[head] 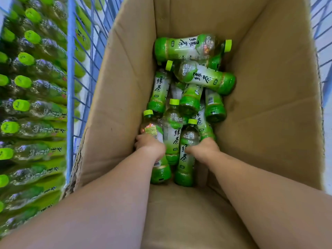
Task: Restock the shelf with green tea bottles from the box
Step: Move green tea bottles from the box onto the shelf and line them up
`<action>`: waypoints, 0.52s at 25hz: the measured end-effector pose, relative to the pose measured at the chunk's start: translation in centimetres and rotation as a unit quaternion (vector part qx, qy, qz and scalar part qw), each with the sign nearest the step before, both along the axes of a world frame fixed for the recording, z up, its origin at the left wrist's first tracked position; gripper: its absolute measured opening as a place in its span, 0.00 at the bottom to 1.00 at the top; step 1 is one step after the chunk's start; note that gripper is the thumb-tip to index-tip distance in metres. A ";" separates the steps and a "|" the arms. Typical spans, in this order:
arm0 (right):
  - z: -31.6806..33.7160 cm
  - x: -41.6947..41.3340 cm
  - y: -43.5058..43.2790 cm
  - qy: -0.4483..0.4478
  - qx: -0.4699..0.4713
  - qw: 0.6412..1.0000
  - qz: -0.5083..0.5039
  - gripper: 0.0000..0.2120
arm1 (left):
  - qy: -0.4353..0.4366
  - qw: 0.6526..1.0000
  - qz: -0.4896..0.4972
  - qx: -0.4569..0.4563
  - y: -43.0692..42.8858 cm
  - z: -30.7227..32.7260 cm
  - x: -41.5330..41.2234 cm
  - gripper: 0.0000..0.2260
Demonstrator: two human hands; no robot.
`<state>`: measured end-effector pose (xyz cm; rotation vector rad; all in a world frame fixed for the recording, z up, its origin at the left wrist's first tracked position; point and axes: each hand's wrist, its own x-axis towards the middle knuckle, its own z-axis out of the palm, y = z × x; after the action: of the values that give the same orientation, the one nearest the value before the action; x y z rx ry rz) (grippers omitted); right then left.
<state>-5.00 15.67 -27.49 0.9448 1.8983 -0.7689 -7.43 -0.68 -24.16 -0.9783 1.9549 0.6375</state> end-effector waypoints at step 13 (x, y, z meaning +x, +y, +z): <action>-1.9 2.3 -0.9 -0.052 -0.150 0.973 -0.165 0.20 | 0.021 0.997 0.058 0.036 -0.8 -0.3 0.3 0.42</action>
<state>-2.66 14.75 -29.39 1.0954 1.4975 -1.1448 -7.17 -1.45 -24.44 -1.0473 1.9090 0.7947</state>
